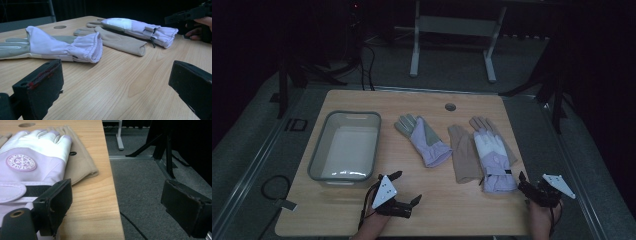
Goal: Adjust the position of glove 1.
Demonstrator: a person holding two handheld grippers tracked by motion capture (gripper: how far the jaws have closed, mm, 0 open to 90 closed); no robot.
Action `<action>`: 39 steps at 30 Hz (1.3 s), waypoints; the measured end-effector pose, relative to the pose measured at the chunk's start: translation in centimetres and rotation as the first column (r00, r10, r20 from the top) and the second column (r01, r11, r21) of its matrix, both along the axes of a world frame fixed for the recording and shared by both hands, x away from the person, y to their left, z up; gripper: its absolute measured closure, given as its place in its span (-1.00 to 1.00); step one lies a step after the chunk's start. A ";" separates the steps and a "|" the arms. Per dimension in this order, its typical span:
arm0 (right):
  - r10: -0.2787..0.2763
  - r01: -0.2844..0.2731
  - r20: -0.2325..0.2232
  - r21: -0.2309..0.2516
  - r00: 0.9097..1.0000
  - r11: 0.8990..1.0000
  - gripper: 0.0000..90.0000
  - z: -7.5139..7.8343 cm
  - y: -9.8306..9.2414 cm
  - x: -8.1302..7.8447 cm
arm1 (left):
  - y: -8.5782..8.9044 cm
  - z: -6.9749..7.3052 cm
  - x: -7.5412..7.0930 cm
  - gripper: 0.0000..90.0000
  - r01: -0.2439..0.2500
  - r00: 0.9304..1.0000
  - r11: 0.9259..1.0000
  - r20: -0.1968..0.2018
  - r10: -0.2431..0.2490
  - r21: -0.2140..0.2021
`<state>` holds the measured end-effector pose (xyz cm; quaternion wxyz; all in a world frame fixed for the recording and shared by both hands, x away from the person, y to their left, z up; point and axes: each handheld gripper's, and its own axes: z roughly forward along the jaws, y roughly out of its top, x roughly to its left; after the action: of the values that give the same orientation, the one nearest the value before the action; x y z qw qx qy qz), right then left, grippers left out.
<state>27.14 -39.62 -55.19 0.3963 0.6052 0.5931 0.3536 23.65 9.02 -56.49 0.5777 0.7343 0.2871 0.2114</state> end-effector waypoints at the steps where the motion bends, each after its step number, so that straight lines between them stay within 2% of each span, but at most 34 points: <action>1: 0.002 -0.002 -0.008 0.000 1.000 1.000 -0.78 0.0 0.0 0.0 | 0.0 0.0 0.0 -1.00 0.000 1.000 1.000 0.001 0.000 0.000; 3: -0.011 0.010 -0.031 -0.016 0.999 1.000 -0.78 0.1 0.0 0.0 | 0.0 0.0 0.0 -1.00 0.000 1.000 1.000 0.000 0.000 -0.001; 5: -0.006 0.006 -0.038 -0.011 0.999 1.000 -0.78 0.1 -0.1 0.0 | 0.0 0.0 0.0 -1.00 0.001 1.000 1.000 0.000 -0.001 -0.001; 9: 0.040 -0.039 -0.059 0.024 0.997 0.999 -0.77 0.5 -0.8 -0.4 | 0.0 0.0 0.0 -1.00 0.002 1.000 1.000 0.000 -0.002 0.000; 11: 0.060 -0.058 -0.074 0.025 0.995 0.998 -0.77 0.8 -0.8 -0.3 | 0.0 0.0 0.0 -1.00 0.002 1.000 1.000 0.000 -0.002 0.000; 12: 0.066 -0.065 -0.067 0.026 0.996 0.998 -0.77 1.0 -0.8 -0.3 | 0.0 0.0 0.0 -1.00 0.003 1.000 1.000 0.000 -0.003 0.000; 16: 0.140 -0.135 -0.073 0.064 0.987 0.989 -0.77 2.7 -0.5 0.1 | 0.0 0.0 0.0 -1.00 0.003 1.000 1.000 0.001 -0.003 0.000; 21: 0.191 -0.187 -0.058 0.060 0.980 0.980 -0.77 4.7 0.3 0.8 | 0.0 0.0 0.0 -1.00 0.004 1.000 1.000 0.001 -0.004 -0.002; 23: 0.224 -0.219 -0.063 0.080 0.973 0.972 -0.75 5.3 0.6 1.2 | 0.0 0.0 0.0 -1.00 0.006 1.000 1.000 0.003 -0.006 0.000; 24: 0.256 -0.247 -0.084 0.103 0.963 0.964 -0.71 5.8 0.7 1.7 | 0.0 0.0 0.0 -1.00 0.007 1.000 1.000 0.002 -0.007 0.000; 25: 0.271 -0.261 -0.087 0.110 0.959 0.959 -0.70 6.0 0.8 1.9 | 0.0 0.0 0.0 -1.00 0.007 1.000 1.000 0.002 -0.007 0.000; 26: 0.270 -0.261 -0.087 0.102 0.959 0.960 -0.67 6.2 0.9 2.1 | 0.0 0.0 0.0 -1.00 0.006 1.000 1.000 0.002 -0.006 0.000; 27: 0.249 -0.242 -0.078 0.092 0.965 0.966 -0.63 6.5 1.3 2.3 | 0.0 0.0 0.0 -1.00 0.007 1.000 1.000 0.001 -0.007 0.000; 29: 0.264 -0.258 -0.067 0.086 0.962 0.962 -0.70 7.1 1.8 2.8 | 0.0 0.0 0.0 -1.00 0.007 1.000 1.000 0.000 -0.007 -0.001; 30: 0.302 -0.297 -0.060 0.080 0.951 0.952 -0.74 7.4 2.0 3.0 | 0.1 0.0 0.0 -1.00 0.007 1.000 1.000 -0.002 -0.007 -0.002; 32: 0.319 -0.315 -0.052 0.080 0.946 0.946 -0.72 8.1 2.7 3.3 | 0.1 0.0 0.1 -1.00 0.007 1.000 1.000 -0.005 -0.007 -0.005; 33: 0.342 -0.337 -0.053 0.083 0.938 0.938 -0.72 8.4 3.0 3.5 | 0.1 0.0 0.0 -1.00 0.007 1.000 1.000 -0.004 -0.007 -0.004; 35: 0.351 -0.346 -0.053 0.082 0.935 0.935 -0.72 9.0 3.6 3.9 | 0.0 0.0 0.0 -1.00 0.007 1.000 1.000 0.000 -0.007 -0.001; 36: 0.371 -0.365 -0.057 0.088 0.927 0.927 -0.72 9.2 3.9 4.1 | 0.0 0.0 0.0 -1.00 0.008 1.000 1.000 0.001 -0.008 -0.001; 37: 0.370 -0.364 -0.056 0.094 0.927 0.926 -0.72 9.4 4.2 4.4 | 0.0 0.0 0.0 -1.00 0.008 1.000 1.000 0.001 -0.008 0.000; 39: 0.392 -0.387 -0.058 0.088 0.918 0.918 -0.71 10.0 4.8 4.8 | 0.0 0.0 0.0 -1.00 0.008 1.000 1.000 0.000 -0.008 -0.001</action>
<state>31.92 -34.79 -45.24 0.2727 0.5022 0.7022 0.4247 23.64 9.06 -56.50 0.5791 0.7351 0.2842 0.2088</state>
